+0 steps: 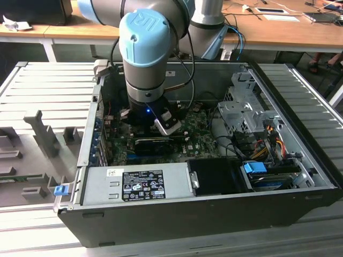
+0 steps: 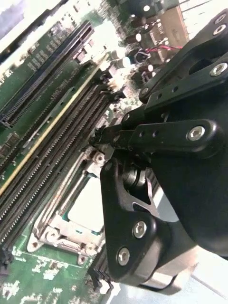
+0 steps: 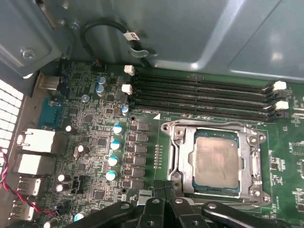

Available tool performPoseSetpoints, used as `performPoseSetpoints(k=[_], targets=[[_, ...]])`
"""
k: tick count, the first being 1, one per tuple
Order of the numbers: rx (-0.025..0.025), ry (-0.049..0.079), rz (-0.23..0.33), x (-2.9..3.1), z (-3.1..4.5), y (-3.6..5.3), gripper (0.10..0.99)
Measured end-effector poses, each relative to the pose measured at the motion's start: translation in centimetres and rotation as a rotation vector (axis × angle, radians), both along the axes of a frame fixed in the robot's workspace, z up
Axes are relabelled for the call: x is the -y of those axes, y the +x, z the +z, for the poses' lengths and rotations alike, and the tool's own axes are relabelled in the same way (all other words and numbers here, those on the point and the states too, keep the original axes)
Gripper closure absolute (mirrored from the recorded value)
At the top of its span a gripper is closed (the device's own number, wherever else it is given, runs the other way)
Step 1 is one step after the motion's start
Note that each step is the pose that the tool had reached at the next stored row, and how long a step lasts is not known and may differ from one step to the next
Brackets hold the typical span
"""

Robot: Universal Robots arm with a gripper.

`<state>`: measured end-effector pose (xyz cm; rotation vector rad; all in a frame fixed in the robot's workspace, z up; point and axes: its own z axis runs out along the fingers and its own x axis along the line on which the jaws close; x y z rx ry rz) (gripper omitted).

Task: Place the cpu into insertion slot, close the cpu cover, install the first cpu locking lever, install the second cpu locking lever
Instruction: 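Install the second cpu locking lever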

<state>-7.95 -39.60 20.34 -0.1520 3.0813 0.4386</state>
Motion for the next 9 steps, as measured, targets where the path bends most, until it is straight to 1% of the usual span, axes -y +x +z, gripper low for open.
performPoseSetpoints(k=[2, 4, 5, 7, 9], targets=[[-0.0001, 0.0, 0.0, 0.0, 0.4, 0.0, 0.98], [-0.0001, 0.0, 0.0, 0.0, 0.96, 0.0, 0.98], [-0.0002, 0.0, 0.0, 0.0, 1.4, 0.0, 0.98], [-0.0001, 0.0, 0.0, 0.0, 1.92, 0.0, 0.98], [-0.0002, 0.0, 0.0, 0.0, 2.67, 0.0, 0.98]])
